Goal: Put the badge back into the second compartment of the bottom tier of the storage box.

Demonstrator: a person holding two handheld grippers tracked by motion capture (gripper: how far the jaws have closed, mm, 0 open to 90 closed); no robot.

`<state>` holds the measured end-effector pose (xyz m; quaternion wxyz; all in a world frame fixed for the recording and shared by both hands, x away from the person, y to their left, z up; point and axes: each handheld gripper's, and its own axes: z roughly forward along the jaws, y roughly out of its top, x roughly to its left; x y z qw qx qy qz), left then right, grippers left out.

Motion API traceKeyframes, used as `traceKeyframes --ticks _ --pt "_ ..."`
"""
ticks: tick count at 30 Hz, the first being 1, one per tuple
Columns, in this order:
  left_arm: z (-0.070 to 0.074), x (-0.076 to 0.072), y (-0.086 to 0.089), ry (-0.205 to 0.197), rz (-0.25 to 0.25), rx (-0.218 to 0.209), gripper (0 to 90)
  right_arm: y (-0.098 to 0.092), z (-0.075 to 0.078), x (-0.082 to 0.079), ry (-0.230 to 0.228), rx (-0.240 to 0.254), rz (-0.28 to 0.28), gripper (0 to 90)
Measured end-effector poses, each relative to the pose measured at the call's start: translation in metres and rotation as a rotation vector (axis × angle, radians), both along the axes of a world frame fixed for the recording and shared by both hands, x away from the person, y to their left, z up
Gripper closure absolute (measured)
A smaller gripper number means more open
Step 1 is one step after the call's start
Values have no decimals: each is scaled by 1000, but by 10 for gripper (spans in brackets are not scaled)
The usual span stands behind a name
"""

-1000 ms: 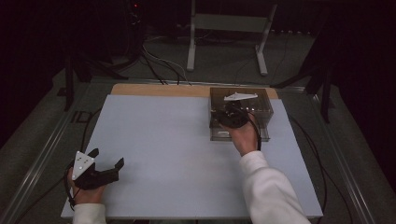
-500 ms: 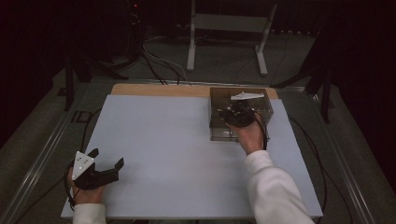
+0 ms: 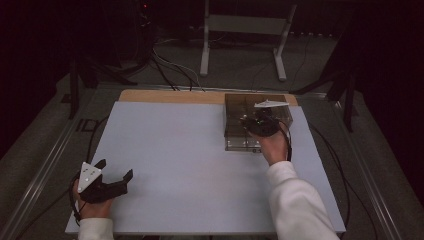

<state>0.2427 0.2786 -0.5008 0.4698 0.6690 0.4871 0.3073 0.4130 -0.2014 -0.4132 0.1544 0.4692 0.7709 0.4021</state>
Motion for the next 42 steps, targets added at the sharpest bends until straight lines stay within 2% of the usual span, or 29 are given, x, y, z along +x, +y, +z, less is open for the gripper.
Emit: traceKeyframes --ticks 22,37,42 --pt "0 0 0 1 0 1 4 -31 -28 -2 42 0 -74 808" --pt "-1 1 0 4 -3 1 4 -40 -52 -1 85 -47 -112 808" --pt "-1 1 0 3 -1 0 4 -37 -62 0 92 -109 -117 808"
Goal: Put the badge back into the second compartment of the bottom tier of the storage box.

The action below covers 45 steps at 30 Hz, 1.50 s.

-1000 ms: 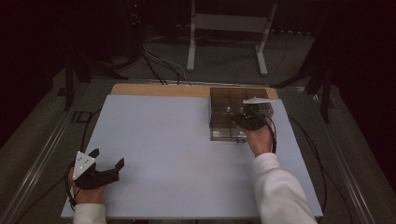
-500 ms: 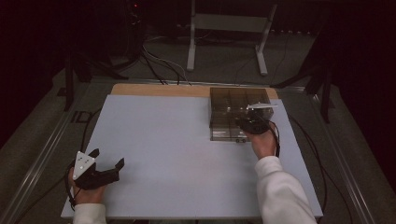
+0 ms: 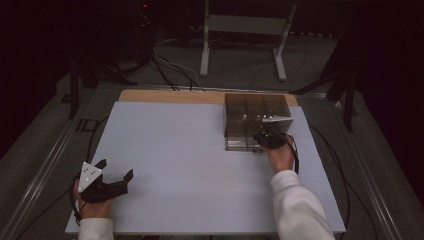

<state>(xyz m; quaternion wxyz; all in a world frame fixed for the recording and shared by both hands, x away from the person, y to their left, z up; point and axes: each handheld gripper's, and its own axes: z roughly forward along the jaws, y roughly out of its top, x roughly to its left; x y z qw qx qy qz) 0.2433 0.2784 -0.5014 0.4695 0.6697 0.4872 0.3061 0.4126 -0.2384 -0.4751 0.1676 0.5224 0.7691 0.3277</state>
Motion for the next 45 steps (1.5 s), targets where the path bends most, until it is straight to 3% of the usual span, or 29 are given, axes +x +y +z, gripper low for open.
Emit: traceKeyframes --ticks 18,24,29,39,45 --pt "0 0 -1 5 -2 4 4 5 -26 8 38 -72 -54 801" --pt "0 1 -1 5 -3 4 4 9 -25 6 18 -67 -29 635" --pt "0 0 -1 5 -2 4 4 6 -22 4 11 -32 -27 525" --pt "-1 1 -1 9 -3 8 4 -8 -7 -4 -33 62 -39 387" --pt "-1 1 -2 11 -5 10 4 -14 0 -15 -39 104 -45 240"
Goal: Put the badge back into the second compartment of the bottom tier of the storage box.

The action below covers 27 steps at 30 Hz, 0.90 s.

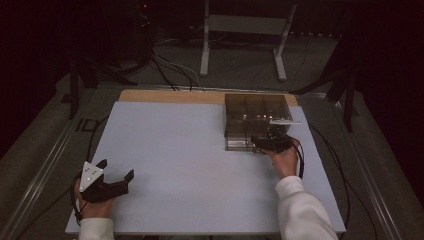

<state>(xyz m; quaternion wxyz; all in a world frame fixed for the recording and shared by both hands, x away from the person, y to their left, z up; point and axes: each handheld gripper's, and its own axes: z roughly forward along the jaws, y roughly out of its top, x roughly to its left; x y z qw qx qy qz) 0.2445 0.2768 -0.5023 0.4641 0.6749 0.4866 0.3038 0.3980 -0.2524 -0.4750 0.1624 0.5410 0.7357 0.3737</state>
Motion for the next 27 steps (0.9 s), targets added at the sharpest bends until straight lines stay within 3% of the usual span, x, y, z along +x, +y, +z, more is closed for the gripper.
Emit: traceKeyframes --ticks 6,16,22,27 --pt "0 0 0 0 0 -1 4 -3 5 -19 -48 -42 -10 151" --pt "0 0 -1 2 0 1 4 -15 12 -52 -111 -56 -26 8" --pt "0 -1 -2 1 -2 3 4 -19 14 -73 -163 -34 -35 0" --pt "0 -1 -2 2 -4 -1 3 -20 6 -90 -199 -82 -28 0"
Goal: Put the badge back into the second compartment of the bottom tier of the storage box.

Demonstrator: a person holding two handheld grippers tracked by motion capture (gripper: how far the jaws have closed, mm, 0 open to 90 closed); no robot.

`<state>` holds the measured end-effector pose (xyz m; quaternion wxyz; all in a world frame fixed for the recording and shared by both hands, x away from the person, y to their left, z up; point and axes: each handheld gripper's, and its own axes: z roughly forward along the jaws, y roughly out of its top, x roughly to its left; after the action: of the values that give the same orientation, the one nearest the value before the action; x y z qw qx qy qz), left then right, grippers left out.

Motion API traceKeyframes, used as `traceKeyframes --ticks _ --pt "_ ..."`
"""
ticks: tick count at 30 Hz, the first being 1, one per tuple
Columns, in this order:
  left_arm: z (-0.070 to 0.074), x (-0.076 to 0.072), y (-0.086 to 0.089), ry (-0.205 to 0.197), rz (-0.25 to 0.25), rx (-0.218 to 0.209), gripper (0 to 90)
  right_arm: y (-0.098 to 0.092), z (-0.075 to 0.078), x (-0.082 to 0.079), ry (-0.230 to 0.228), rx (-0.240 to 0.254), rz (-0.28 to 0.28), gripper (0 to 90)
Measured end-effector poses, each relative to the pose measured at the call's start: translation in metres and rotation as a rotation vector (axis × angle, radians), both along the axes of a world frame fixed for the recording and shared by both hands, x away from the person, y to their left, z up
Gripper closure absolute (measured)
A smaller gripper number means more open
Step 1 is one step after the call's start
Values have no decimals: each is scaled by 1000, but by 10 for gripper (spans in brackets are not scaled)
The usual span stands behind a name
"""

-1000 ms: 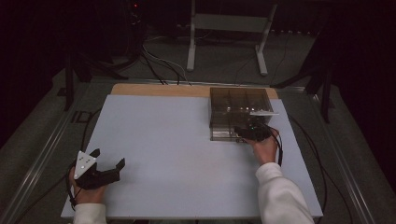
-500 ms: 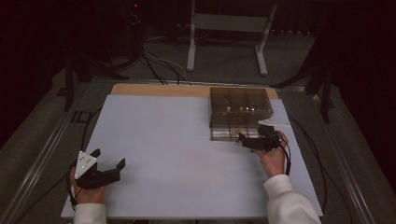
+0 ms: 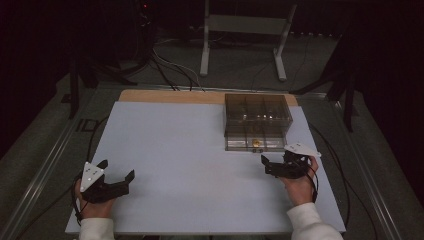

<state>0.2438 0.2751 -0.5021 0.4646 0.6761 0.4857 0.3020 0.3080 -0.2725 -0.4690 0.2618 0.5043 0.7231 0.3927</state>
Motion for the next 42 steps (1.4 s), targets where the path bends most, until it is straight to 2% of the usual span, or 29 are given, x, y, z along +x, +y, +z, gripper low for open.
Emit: traceKeyframes --ticks 7,15,24,30,35,42 --pt "1 -1 -1 -3 -7 -6 4 -5 -7 -19 -44 20 12 1" --pt "2 -2 -2 -16 -22 -11 4 -11 -18 -37 -75 35 29 1" --pt "4 -3 -4 -29 -46 -14 3 -22 -25 -52 -93 76 9 1" --pt "7 -3 -7 -35 -66 0 4 -31 -28 -55 -116 79 -10 1" --pt "6 -3 -8 -31 -63 2 4 -35 -27 -55 -127 81 -10 1" --pt "5 -1 -10 -17 -59 13 4 -37 -29 -56 -108 96 -10 1"
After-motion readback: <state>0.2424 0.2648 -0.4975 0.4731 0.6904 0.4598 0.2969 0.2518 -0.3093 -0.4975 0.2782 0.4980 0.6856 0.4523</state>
